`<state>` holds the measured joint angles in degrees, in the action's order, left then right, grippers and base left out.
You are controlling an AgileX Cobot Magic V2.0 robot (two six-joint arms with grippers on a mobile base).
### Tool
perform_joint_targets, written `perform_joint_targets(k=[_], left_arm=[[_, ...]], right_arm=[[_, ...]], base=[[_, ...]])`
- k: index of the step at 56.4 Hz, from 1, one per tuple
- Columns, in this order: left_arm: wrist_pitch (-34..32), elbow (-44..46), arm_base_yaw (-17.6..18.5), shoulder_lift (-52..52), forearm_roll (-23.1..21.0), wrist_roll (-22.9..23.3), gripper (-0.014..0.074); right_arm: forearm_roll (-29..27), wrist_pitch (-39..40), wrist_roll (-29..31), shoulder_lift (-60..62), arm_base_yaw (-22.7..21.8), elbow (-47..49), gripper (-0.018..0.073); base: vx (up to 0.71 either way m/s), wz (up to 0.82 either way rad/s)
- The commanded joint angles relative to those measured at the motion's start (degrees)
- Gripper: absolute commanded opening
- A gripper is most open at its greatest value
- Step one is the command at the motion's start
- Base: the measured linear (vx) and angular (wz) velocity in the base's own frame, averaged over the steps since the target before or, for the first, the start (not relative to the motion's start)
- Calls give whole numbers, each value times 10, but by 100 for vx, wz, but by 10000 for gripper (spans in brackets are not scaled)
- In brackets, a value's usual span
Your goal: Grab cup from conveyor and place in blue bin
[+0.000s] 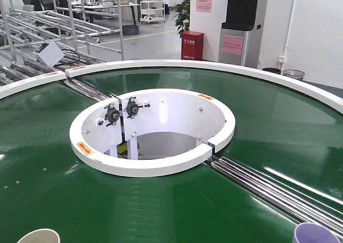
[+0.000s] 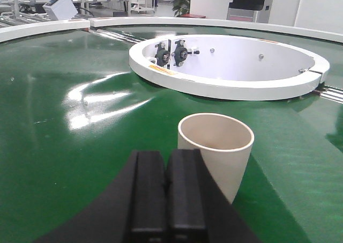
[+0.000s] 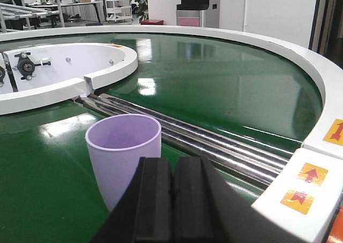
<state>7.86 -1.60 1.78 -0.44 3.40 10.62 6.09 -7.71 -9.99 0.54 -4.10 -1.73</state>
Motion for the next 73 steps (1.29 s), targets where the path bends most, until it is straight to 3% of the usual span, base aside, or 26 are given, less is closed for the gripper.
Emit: perform_joint_targets(k=[1,30,46,51,57,65,69,73], left_arm=[[-47,-7,-1,-10,0,4,-7],[-51,-7,-1,-10,0,4,-7],[-115,-7,-1,-10,0,18,-7],[-145,-7,-1,-10,-1,41,-7],[-186,-2,-1,-10,-1,48,-7],[-229,57,-1,-10,-1,54,-7],[-201,128,-1,-6,1,47,-7],[-155,211,-1,14,1,7,-7]], right_arm=[[7,47,3,7,-2,-11,-9],[7,47,3,7,-2,-11,-9],[7,53,0,7,-2,-11,-9],[7,58,0,7,-2,-11,-9],[5,111,-10,7,-2,-9,-9],[6,167,-11,7,-2,50,-9],[9,109,-6,-9,-2,134,-9],[13,28,-4,-45,-3,215,-9]], base=[[0,0],[0,0],[0,0],[0,0],[0,0],[0,0],[0,0],[0,0]])
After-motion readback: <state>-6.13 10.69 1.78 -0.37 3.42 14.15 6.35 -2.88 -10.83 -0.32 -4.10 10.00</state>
